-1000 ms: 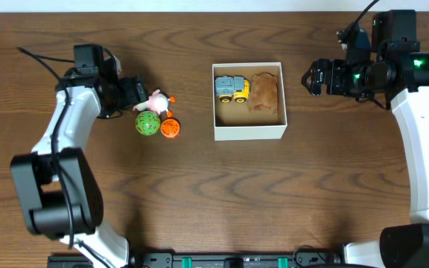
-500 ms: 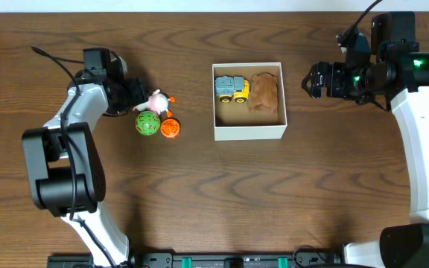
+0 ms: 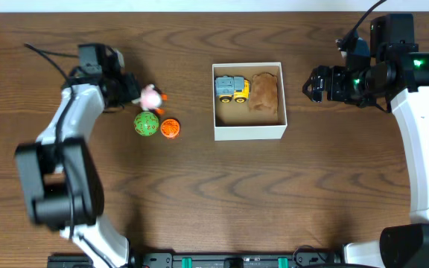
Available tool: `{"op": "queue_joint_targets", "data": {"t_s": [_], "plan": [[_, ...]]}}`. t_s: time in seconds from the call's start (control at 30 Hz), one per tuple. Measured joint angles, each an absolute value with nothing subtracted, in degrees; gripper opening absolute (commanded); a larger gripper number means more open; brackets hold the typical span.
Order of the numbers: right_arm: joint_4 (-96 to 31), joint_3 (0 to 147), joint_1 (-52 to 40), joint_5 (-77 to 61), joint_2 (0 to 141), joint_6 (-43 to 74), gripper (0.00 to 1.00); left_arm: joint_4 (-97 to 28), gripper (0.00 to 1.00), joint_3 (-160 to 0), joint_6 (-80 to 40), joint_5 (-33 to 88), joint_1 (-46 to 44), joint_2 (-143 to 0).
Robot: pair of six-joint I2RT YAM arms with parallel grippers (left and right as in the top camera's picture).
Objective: Pack container
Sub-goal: 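Reach the left gripper to the pink-and-white toy figure and grasp it, then carry the figure into the box and release it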
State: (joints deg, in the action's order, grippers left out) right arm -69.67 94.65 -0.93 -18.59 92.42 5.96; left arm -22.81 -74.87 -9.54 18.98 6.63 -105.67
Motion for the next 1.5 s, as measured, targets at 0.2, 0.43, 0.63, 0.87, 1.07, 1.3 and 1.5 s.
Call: {"op": "queue_joint_targets", "data": {"t_s": [0.2,0.43,0.63,0.87,1.07,1.3,1.5], "plan": [[-69.84,94.65,-0.93,-18.44,92.40,5.96,0.99,-26.44,0.06,-75.20,-8.99,18.61,4.43,-87.39],[-69.95,94.63,-0.91,-18.44,92.40,6.00,0.99,-30.98,0.06,-75.79,-10.24,18.72,-10.00,-76.66],[-69.49,94.63,-0.32,-18.46,92.40,7.44,0.99,-30.55,0.06,-75.79,-14.68,15.16,-22.79,-80.73],[-69.23,94.59,6.52,-18.41,92.40,10.63,0.99,-22.85,0.06,-75.79,-19.38,12.34,-32.14,-92.77],[-69.80,94.48,11.55,-18.52,92.40,11.81,0.99,-15.09,0.06,-75.77,-22.28,11.68,-35.07,-101.89],[-69.60,94.43,12.10,-18.65,92.40,11.79,0.99,-11.92,0.06,-75.75,-25.45,11.38,-36.18,-105.71],[-69.47,94.43,12.10,-18.68,92.40,11.81,0.99,-11.03,0.16,-75.75,-27.92,10.94,-39.29,-107.72]]}}
